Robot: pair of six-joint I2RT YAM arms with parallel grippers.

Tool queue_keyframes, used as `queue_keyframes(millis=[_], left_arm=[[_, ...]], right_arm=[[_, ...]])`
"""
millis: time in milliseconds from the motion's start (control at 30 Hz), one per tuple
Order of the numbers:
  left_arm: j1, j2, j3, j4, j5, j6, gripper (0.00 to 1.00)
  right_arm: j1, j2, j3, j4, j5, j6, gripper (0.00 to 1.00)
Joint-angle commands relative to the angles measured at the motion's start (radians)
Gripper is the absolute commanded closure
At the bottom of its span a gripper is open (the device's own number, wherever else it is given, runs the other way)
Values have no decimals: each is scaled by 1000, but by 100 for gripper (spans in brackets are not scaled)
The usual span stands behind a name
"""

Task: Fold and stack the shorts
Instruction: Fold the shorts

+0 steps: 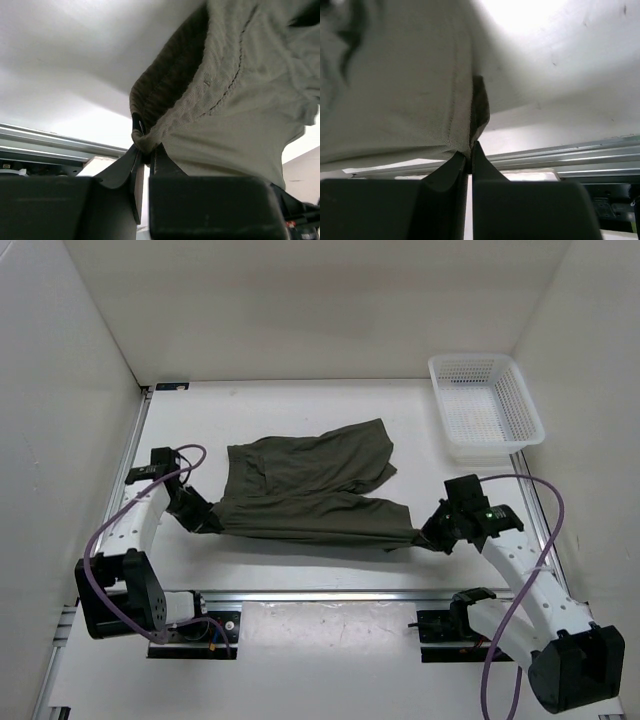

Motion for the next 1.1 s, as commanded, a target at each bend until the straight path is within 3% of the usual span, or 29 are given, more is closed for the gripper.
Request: queue_keyframes(millis=[0, 133, 333, 533, 600, 633, 667, 700, 733, 767, 800, 833, 933, 1033, 1067], left_arm=[[12, -24, 103, 3, -102, 3, 90], [12, 28, 231, -20, -102, 3, 90], [2, 211, 536, -40, -102, 3, 90], [-7, 548, 847, -75, -81, 14, 90], [-7, 698, 1015, -92, -70, 34, 89], [-7, 749, 1140, -92, -70, 34, 84], [-7, 848, 1204, -101, -70, 45, 66], [-7, 901, 1267, -110, -70, 45, 56], [-7, 953, 1410, -129, -70, 55, 40], [-7, 1049, 1481, -155, -70, 55, 25], [-7, 1087, 1543, -222, -70, 68, 10], [-7, 1104, 1585, -241, -70, 68, 8], [-7, 1014, 1500, -195, -130, 83, 5], [-7, 828, 1233, -95, -165, 117, 6], [-16, 793, 1121, -74, -165, 117, 13]], right_arm=[[-6, 28, 104, -54, 133, -32, 100], [-6, 111, 278, -4, 223, -76, 100], [-6, 405, 556, 106, 286, -139, 100], [-16, 790, 919, 153, 286, -208, 100], [-26, 957, 1106, 153, 286, -233, 100], [-35, 1078, 1172, 153, 260, -245, 100], [-35, 1146, 1331, 153, 240, -256, 100], [-47, 1216, 1427, 153, 214, -294, 97], [-59, 1366, 1528, 96, 182, -305, 72], [-59, 1429, 1728, 55, 155, -305, 58], [-71, 1511, 1798, 20, 106, -305, 49], [-72, 1511, 1823, 3, 96, -305, 40], [-62, 1365, 1582, 95, 107, -316, 39], [-53, 1173, 1246, 221, 133, -316, 39], [-53, 1137, 1183, 244, 133, -316, 39]])
